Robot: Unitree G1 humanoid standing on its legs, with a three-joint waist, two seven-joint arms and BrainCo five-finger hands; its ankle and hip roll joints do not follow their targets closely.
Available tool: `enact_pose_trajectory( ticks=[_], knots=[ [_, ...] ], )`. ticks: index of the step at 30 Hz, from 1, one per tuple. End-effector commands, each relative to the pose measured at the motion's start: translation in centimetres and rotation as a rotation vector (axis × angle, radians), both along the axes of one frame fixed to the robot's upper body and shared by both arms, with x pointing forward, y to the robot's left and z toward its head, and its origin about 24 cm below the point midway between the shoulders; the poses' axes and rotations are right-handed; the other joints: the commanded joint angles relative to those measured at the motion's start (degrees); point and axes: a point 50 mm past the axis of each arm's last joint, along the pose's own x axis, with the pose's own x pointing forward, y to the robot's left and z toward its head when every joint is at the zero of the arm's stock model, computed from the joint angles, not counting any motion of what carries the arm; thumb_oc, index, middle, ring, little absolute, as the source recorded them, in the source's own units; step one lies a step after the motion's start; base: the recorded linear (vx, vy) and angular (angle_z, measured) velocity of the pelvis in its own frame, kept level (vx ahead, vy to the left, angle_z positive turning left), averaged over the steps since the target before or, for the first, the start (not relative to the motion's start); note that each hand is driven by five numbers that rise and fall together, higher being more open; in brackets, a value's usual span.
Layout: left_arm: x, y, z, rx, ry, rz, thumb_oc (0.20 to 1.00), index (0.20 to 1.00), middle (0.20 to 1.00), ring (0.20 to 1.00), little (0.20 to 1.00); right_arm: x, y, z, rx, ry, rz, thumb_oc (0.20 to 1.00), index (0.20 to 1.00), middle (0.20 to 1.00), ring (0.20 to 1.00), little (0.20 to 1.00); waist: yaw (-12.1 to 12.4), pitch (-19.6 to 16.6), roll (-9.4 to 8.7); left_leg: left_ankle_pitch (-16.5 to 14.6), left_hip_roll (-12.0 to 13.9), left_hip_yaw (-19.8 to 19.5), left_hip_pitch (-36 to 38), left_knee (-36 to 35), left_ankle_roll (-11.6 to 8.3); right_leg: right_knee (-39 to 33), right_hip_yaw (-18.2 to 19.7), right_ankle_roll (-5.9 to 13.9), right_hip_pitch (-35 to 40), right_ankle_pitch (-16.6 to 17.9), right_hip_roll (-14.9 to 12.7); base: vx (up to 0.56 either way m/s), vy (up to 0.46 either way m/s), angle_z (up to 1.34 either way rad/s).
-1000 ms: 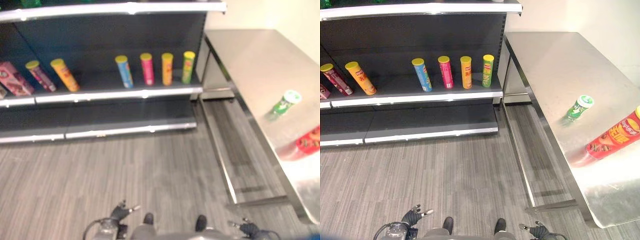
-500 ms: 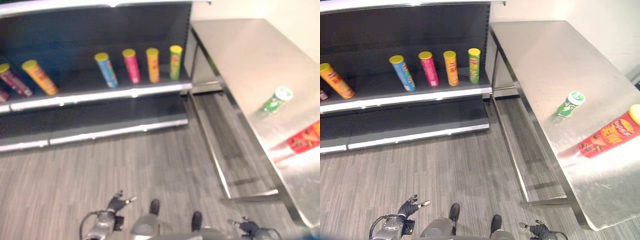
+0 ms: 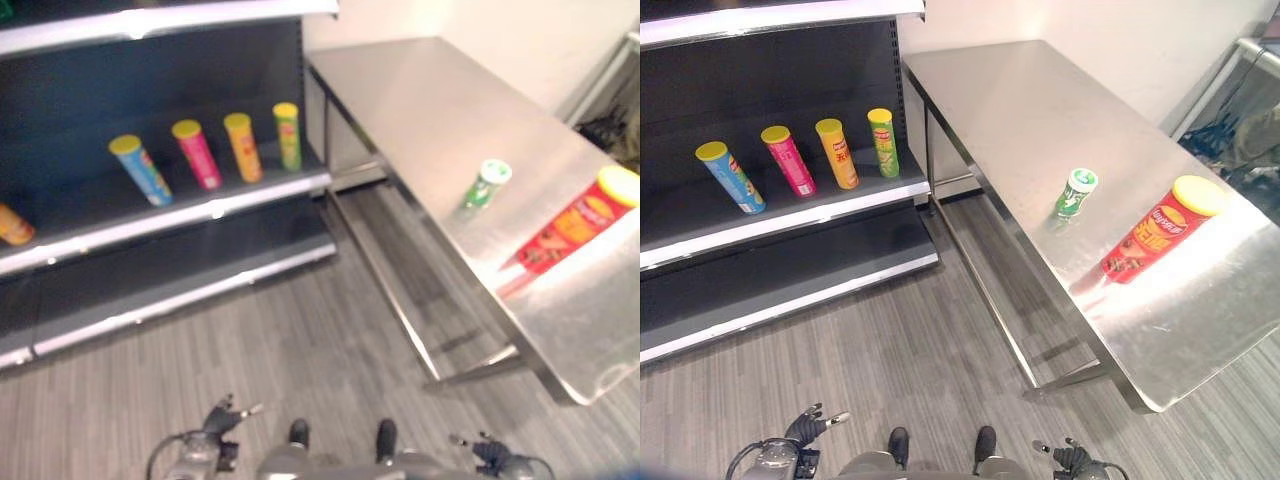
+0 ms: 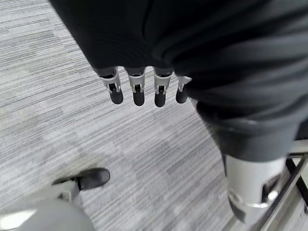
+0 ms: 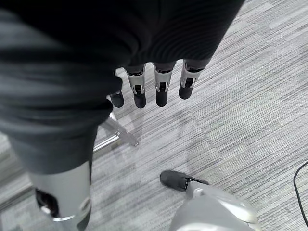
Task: Put the goods on the table back onto the shelves and tidy them up.
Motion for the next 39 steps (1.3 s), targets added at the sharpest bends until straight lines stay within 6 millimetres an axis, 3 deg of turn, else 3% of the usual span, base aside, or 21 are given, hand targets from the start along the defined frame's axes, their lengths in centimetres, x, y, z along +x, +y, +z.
enact_pose_trajectory(
  ticks=[1,6,9,10,11,14,16,17,18,19,20,21,23,24,25,26,28,39],
  knots=[
    [0.9,0.8,0.4,0.022,-0.034,0.045,1.0,1.0,1.0,1.0,1.0,-0.1,-3.0,0.8,-0.072,-0.017,-0.114,1.0,1.0,1.0,1.0,1.0,-0.3,-0.2,2.78,0.6,0.7,-4.1,-3.7,0.0,-3.19,3.7,0.2,5.29,-0.8,2.2,-2.8,0.02,0.022,-0.05],
    [0.2,1.1,0.3,0.015,-0.02,0.062,1.0,1.0,1.0,1.0,1.0,-1.6,-5.1,1.3,-0.086,-0.035,-0.296,1.0,1.0,1.0,1.0,1.0,-1.3,-0.9,2.63,-0.3,0.9,-1.6,-2.5,0.0,-3.13,1.5,0.2,5.74,-0.3,3.5,-3.3,0.05,0.034,-0.19],
    [0.1,1.2,0.3,0.008,-0.024,0.064,1.0,1.0,1.0,1.0,1.0,-1.9,-6.6,1.9,-0.086,-0.122,-0.478,1.0,1.0,1.0,1.0,1.0,-2.6,-1.5,2.62,-1.0,1.2,0.1,-1.6,0.0,-3.01,0.3,1.4,6.11,-0.4,4.0,-3.0,0.05,0.047,-0.48],
    [0.1,1.2,0.4,0.004,-0.028,0.067,1.0,1.0,1.0,1.0,1.0,-2.3,-8.1,2.7,-0.088,-0.2,-0.613,1.0,1.0,1.0,1.0,1.0,-3.7,-1.6,2.74,-1.7,1.4,1.3,-0.4,0.0,-3.04,-0.2,2.7,6.28,-0.1,3.8,-2.5,0.05,0.041,-0.38],
    [0.1,1.2,0.4,0.004,-0.028,0.067,1.0,1.0,1.0,1.0,1.0,-2.3,-8.1,2.7,-0.088,-0.201,-0.613,1.0,1.0,1.0,1.0,1.0,-3.6,-1.7,2.69,-1.5,1.4,1.3,-0.6,0.0,-3.02,-0.3,2.7,6.25,-0.3,4.0,-2.5,0.05,0.036,-0.44],
    [0.6,1.0,0.5,-0.009,-0.056,0.071,1.0,1.0,1.0,1.0,1.0,-2.6,-10.9,4.5,-0.114,-0.393,-0.86,1.0,1.0,1.0,1.0,1.0,-5.1,-2.3,2.84,-2.2,1.5,1.8,0.3,0.0,-3.08,-0.6,3.3,6.43,0.1,3.6,-2.3,0.05,0.027,-0.36],
    [0.6,0.5,0.3,-0.028,-0.053,0.072,1.0,1.0,1.0,1.0,1.0,-4.1,-13.5,6.3,-0.162,-0.54,-1.075,1.0,1.0,1.0,1.0,1.0,-6.4,-3.1,3.03,-3.1,1.5,1.9,1.1,0.0,-3.16,-0.8,3.2,6.64,0.9,3.1,-2.1,0.08,0.029,-0.26],
    [0.6,0.5,0.3,-0.028,-0.053,0.071,1.0,1.0,1.0,1.0,1.0,-4.1,-13.5,6.3,-0.162,-0.54,-1.075,1.0,1.0,1.0,1.0,1.0,-6.3,-3.1,3.04,-3.1,1.5,1.8,1.1,0.0,-3.17,-0.8,3.2,6.64,0.9,3.1,-2.1,0.08,0.022,-0.13],
    [0.7,0.4,0.3,-0.034,-0.058,0.066,1.0,1.0,1.0,1.0,1.0,-3.6,-15.4,8.3,-0.213,-0.64,-1.059,1.0,1.0,1.0,1.0,1.0,-7.0,-3.5,2.96,-3.3,1.5,1.8,1.4,0.0,-3.23,-0.8,3.2,6.79,1.1,2.9,-2.1,0.03,0.007,0.0],
    [0.6,0.3,0.3,-0.035,-0.057,0.065,1.0,1.0,1.0,1.0,1.0,-3.6,-15.4,8.3,-0.215,-0.639,-1.059,1.0,1.0,1.0,1.0,1.0,-7.0,-3.5,3.03,-3.4,1.5,1.8,1.4,0.0,-3.24,-0.8,3.2,6.8,1.1,2.9,-2.1,0.04,0.005,-0.01],
    [1.1,0.3,0.5,-0.031,-0.066,0.032,1.0,1.0,1.0,1.0,1.0,-1.5,-17.3,11.7,-0.266,-0.78,-0.93,1.0,1.0,1.0,1.0,1.0,-7.5,-3.4,2.88,-3.3,1.6,1.7,1.4,0.0,-3.39,-0.7,3.2,6.8,1.2,2.8,-2.1,0.0,0.0,0.0],
    [1.1,0.2,0.5,-0.032,-0.066,0.031,1.0,1.0,1.0,1.0,1.0,-1.5,-17.3,11.7,-0.268,-0.78,-0.93,1.0,1.0,1.0,1.0,1.0,-7.5,-3.4,2.91,-3.3,1.6,1.7,1.3,0.0,-3.38,-0.7,3.2,6.8,1.1,2.8,-2.1,0.0,0.0,0.0],
    [1.6,0.0,0.7,-0.034,-0.076,-0.013,1.0,1.0,1.0,1.0,1.0,2.2,-18.6,16.6,-0.307,-0.99,-0.737,1.0,1.0,1.0,1.0,1.0,-7.3,-3.3,2.86,-3.5,1.7,1.4,1.4,0.0,-3.5,-0.7,3.1,6.81,1.5,2.6,-2.1,0.0,0.0,0.0],
    [1.7,-0.2,0.7,-0.037,-0.074,-0.05,1.0,1.0,1.0,1.0,1.0,5.0,-18.9,19.9,-0.364,-1.068,-0.563,1.0,1.0,1.0,1.0,1.0,-6.7,-3.4,2.74,-3.2,1.6,1.2,1.0,0.0,-3.51,-0.7,2.8,6.71,1.2,2.7,-2.3,-0.03,-0.001,0.0],
    [1.7,-0.4,0.7,-0.041,-0.074,-0.058,1.0,1.0,1.0,1.0,1.0,6.9,-18.6,22.3,-0.389,-1.127,-0.434,1.0,1.0,1.0,1.0,1.0,-6.5,-3.3,2.81,-3.1,1.6,1.1,0.9,0.0,-3.57,-0.6,2.5,6.67,1.3,2.6,-2.4,-0.03,-0.001,0.09],
    [1.4,-0.6,0.7,-0.05,-0.077,-0.089,1.0,1.0,1.0,1.0,1.0,12.1,-15.7,29.4,-0.417,-1.345,-0.075,1.0,1.0,1.0,1.0,1.0,-4.9,-3.3,2.79,-3.1,1.7,0.8,1.0,0.0,-3.73,-0.4,1.5,6.59,1.9,2.3,-2.6,-0.01,0.001,0.25],
    [0.9,-0.4,0.8,-0.055,-0.077,-0.094,1.0,1.0,1.0,1.0,1.0,15.7,-12.0,34.7,-0.42,-1.469,0.246,1.0,1.0,1.0,1.0,1.0,-2.8,-3.9,2.48,-2.4,1.7,0.0,0.5,0.0,-3.99,-0.5,0.1,6.39,2.5,2.3,-2.9,0.01,-0.007,0.44],
    [-0.9,0.2,0.3,-0.045,-0.041,-0.052,1.0,1.0,1.0,1.0,1.0,17.4,-11.3,37.0,-0.485,-1.448,0.384,1.0,1.0,1.0,1.0,1.0,0.2,-4.8,1.7,-1.5,2.0,-2.4,-0.7,0.0,-4.8,-0.8,-2.1,5.6,3.8,1.1,-2.5,0.01,-0.018,0.2]
  ],
)
